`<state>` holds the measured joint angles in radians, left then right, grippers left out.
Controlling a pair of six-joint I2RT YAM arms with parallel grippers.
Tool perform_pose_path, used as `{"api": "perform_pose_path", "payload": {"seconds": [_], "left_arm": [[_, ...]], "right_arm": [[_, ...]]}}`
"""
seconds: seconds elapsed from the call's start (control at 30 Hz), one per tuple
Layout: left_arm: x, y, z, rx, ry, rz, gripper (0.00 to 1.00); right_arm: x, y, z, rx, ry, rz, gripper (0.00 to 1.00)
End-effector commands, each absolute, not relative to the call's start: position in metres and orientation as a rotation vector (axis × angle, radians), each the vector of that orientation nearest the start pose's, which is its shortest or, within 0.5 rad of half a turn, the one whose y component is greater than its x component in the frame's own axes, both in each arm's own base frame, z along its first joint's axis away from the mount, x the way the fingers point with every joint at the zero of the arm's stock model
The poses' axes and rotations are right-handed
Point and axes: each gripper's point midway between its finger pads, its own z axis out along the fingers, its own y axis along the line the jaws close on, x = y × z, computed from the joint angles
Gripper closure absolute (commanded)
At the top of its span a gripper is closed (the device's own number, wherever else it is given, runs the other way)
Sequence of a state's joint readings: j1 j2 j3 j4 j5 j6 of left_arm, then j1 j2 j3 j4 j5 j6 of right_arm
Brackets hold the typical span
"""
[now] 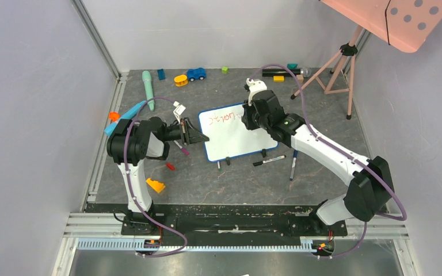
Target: Write a sentence on the whiteboard
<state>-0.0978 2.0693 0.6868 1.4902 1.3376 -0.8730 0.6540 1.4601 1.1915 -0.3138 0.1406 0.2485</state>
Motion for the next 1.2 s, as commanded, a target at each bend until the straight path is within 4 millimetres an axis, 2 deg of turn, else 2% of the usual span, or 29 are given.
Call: {"api": "perform_pose_path", "payload": {"seconds": [0.0,0.6,0.77,0.97,1.17], "left_arm": [[0.312,-0.210,0.098,0.694,1.677,-1.656,0.98],[0.311,-0.211,0.099,0.694,1.678,-1.658,0.98],[0.312,-0.211,0.099,0.692,1.678,-1.656,0.98],[0.312,-0.211,0.098,0.692,1.678,-1.657,0.98],[0.312,-0.210,0.098,0.689,1.680,-1.657,0.98]], "right_arm": [[0.367,0.247,0.223,-0.323,2.076,0.328,1.00],[0.380,0.254,0.218,-0.341,2.088,0.316,1.00],[0.377,0.260,0.213,-0.364,2.103,0.349,1.00],[0.367,0.257,0.200,-0.378,2.126,0.361,1.00],[0.363,0.254,0.196,-0.390,2.140,0.355,1.00]]}}
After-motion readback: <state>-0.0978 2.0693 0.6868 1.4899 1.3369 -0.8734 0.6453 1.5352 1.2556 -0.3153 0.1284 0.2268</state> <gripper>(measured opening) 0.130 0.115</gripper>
